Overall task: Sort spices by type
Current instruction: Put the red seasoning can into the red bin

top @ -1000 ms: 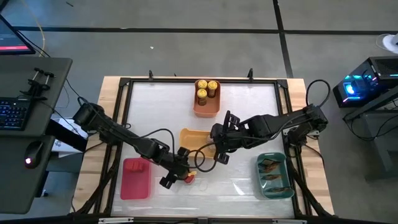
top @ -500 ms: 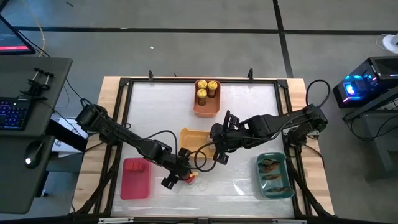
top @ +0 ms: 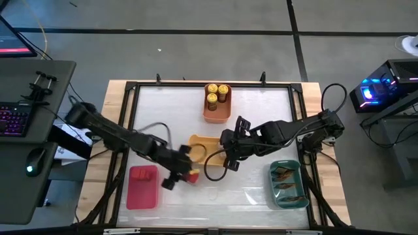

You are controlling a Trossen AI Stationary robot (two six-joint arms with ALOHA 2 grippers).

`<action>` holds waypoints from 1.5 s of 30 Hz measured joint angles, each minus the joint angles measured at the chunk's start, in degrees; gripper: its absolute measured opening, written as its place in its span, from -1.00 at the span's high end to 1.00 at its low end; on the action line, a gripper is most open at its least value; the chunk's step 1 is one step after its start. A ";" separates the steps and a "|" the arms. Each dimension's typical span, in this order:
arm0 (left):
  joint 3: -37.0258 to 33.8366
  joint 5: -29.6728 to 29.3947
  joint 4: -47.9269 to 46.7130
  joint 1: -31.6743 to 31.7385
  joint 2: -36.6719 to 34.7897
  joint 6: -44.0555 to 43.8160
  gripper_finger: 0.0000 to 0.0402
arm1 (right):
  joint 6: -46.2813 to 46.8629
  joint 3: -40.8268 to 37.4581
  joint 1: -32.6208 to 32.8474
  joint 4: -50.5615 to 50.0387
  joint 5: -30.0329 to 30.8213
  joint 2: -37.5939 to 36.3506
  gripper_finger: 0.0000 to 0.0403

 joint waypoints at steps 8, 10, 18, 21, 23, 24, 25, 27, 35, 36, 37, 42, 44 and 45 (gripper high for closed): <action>0.04 -5.65 -15.54 -10.04 -18.55 -19.80 0.08 | -4.16 0.00 -3.07 5.43 1.68 0.00 1.00; 0.03 -8.60 -19.49 -16.24 -20.68 -26.97 0.08 | -5.46 0.00 -4.17 6.69 1.17 0.00 1.00; 0.00 -19.06 -28.09 -39.73 -16.96 -53.04 0.08 | -9.60 0.00 -7.99 9.39 -2.83 0.00 1.00; 0.00 -20.89 -31.49 -43.72 -13.78 -59.98 0.08 | -9.77 0.00 -8.81 9.68 -3.42 0.00 1.00; -0.07 -21.50 -33.29 -45.04 -11.36 -63.08 0.08 | -10.11 0.00 -9.10 9.80 -3.45 0.00 1.00; -0.34 -22.01 -33.54 -45.50 -10.30 -64.36 0.08 | -10.19 0.00 -9.14 9.91 -3.48 0.00 1.00; -1.00 -22.38 -33.17 -45.77 -9.47 -65.80 0.08 | -10.36 0.00 -9.14 10.10 -3.48 0.00 1.00; -2.50 -22.27 -32.83 -46.20 -7.88 -69.00 0.08 | -10.42 0.00 -9.14 10.43 -3.50 0.00 1.00; -7.86 -22.80 -32.77 -47.57 -7.62 -78.87 0.08 | -10.00 0.00 -9.14 11.19 -3.69 0.00 1.00; -8.35 -22.77 -32.80 -47.57 -7.83 -79.06 0.08 | -9.58 0.00 -9.14 11.19 -3.76 0.00 1.00; -8.87 -22.69 -32.72 -47.57 -7.95 -79.06 0.08 | -9.41 0.00 -9.14 11.19 -3.79 0.00 1.00; -9.97 -22.74 -33.43 -47.54 -8.03 -79.01 0.05 | -8.81 0.00 -9.01 11.21 -4.09 0.00 1.00; -9.99 -22.59 -33.57 -47.50 -8.03 -78.33 -0.07 | -8.35 0.00 -8.98 11.20 -4.90 0.00 1.00; -10.01 -22.35 -33.61 -47.48 -8.03 -77.84 -0.13 | -7.97 0.00 -8.97 11.19 -5.26 0.00 1.00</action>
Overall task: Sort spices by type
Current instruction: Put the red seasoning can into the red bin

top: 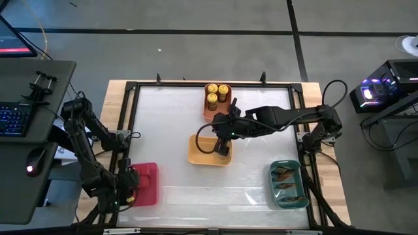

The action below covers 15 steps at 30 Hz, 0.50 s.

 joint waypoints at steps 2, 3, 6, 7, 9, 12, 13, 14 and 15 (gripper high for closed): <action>0.00 0.38 -0.02 0.00 0.00 0.59 -0.23 | 0.18 0.00 -0.01 0.02 -0.23 0.00 1.00; 0.00 0.71 -0.08 0.00 0.00 1.07 -0.26 | 0.17 0.00 -0.01 0.02 -0.23 0.00 1.00; -0.02 1.51 -0.11 0.00 -0.22 1.96 -0.30 | 0.19 0.00 -0.01 0.04 -0.23 0.00 1.00; -0.06 1.71 -0.12 0.00 -0.49 1.97 -0.30 | 0.17 0.00 -0.01 0.04 -0.23 0.00 1.00; -0.12 2.14 -0.25 0.02 -1.16 1.96 -0.31 | 0.18 0.00 -0.01 0.07 -0.23 0.00 1.00; -0.20 2.99 -1.37 0.02 -2.77 1.73 -0.31 | 0.39 0.00 0.01 0.20 -0.23 0.00 1.00; -0.20 3.42 -1.98 0.02 -3.47 1.64 -0.32 | 0.41 0.00 0.01 0.26 -0.23 0.00 1.00; -0.22 4.06 -2.65 0.00 -4.29 1.40 -0.32 | 0.39 0.00 0.01 0.26 -0.23 0.00 1.00; -0.20 4.81 -3.45 0.02 -5.18 1.25 -0.32 | 0.29 0.00 0.01 0.26 -0.23 0.00 1.00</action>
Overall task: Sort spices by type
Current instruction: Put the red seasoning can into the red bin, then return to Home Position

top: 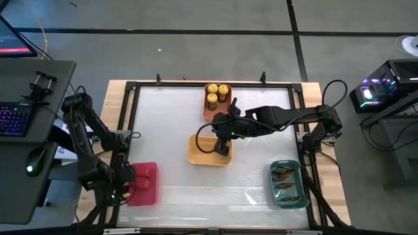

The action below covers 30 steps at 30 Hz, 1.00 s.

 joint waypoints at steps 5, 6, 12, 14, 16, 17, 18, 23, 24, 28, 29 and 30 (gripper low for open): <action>2.28 5.44 -4.17 0.00 -5.35 0.04 -0.32 | -2.97 0.00 0.00 -0.56 -0.44 0.00 1.00; 3.11 6.11 -4.96 0.00 -6.42 0.01 -0.32 | -3.74 0.00 0.00 -1.11 -0.42 0.00 1.00; 8.17 1.96 -7.56 0.16 -13.34 -0.05 -0.32 | -4.45 0.00 -0.04 -2.32 -0.42 0.00 1.00; 9.43 -2.94 -7.54 0.62 -15.25 -0.77 -0.33 | -4.78 0.00 -0.04 -2.33 -0.55 0.00 1.00; 10.61 -10.01 -7.36 1.34 -16.91 -1.34 -0.32 | -4.87 0.00 -0.04 -2.47 -1.00 0.00 1.00; 11.04 -14.79 -6.87 1.80 -17.65 -1.08 -0.31 | -4.95 0.00 -0.04 -2.81 -1.41 0.00 1.00; 11.32 -19.83 -6.31 2.32 -18.34 -0.36 -0.30 | -5.26 0.00 -0.04 -3.53 -2.00 0.00 1.00; 10.49 -38.25 -5.63 8.82 -22.63 2.46 -0.12 | -4.80 0.00 0.00 -10.88 -2.95 0.00 1.00; 9.84 -40.90 -4.86 10.48 -23.86 3.40 -0.06 | -4.28 0.00 0.00 -12.37 -2.97 0.00 1.00; 5.37 -49.45 4.35 15.23 -30.03 10.92 0.34 | -3.31 0.00 0.00 -16.36 -3.08 0.00 1.00; 3.53 -50.51 7.89 16.35 -31.72 14.11 0.47 | -3.11 0.00 0.00 -16.89 -3.23 0.00 1.00; 1.57 -50.77 12.01 17.57 -33.39 17.21 0.62 | -3.11 0.00 0.00 -17.40 -3.26 -0.02 1.00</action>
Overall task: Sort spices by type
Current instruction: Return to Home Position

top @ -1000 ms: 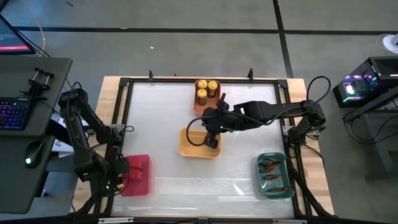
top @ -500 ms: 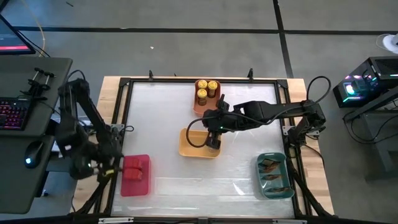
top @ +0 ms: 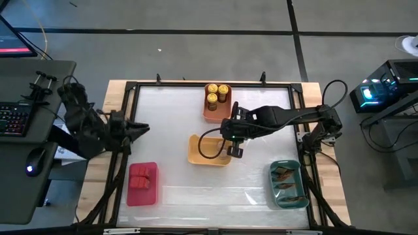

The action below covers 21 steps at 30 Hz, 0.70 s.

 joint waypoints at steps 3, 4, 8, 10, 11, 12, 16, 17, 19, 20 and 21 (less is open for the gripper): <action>-7.33 3.67 14.82 3.92 -4.65 8.81 0.93 | -0.01 0.00 0.00 -0.28 -1.29 -0.03 1.00; -10.11 6.11 20.78 5.44 -5.99 12.15 0.94 | 0.03 0.00 0.00 -0.37 -2.26 -0.08 1.00; -20.36 20.83 44.96 13.86 -8.02 27.08 0.98 | 1.50 0.00 -0.04 -0.50 -4.69 -0.13 1.00; -22.47 27.22 49.33 19.58 -7.92 32.47 0.99 | 3.46 0.00 -0.04 -1.39 -5.01 -0.13 1.00; -22.55 29.43 49.08 22.72 -7.98 34.59 0.99 | 4.80 0.00 -0.04 -1.96 -5.04 -0.15 1.00; -22.23 31.88 48.92 26.08 -8.35 36.99 0.99 | 6.05 0.00 -0.01 -2.72 -5.11 -0.34 1.00; -21.72 43.51 46.37 39.23 -12.52 43.71 1.00 | 11.12 0.00 1.03 -5.72 -5.17 -1.44 1.00; -22.05 45.91 45.72 42.06 -13.91 43.46 1.00 | 12.72 0.00 1.34 -6.41 -5.19 -2.03 1.00; -23.84 50.27 44.16 46.46 -17.33 41.61 1.00 | 16.03 0.00 2.25 -7.55 -4.93 -3.55 1.00; -25.41 52.30 44.24 47.83 -19.16 40.56 1.00 | 17.74 0.00 2.83 -8.40 -4.18 -4.54 1.00; -27.17 53.88 44.61 48.79 -21.14 39.53 1.00 | 19.51 0.00 3.31 -9.28 -3.21 -5.57 1.00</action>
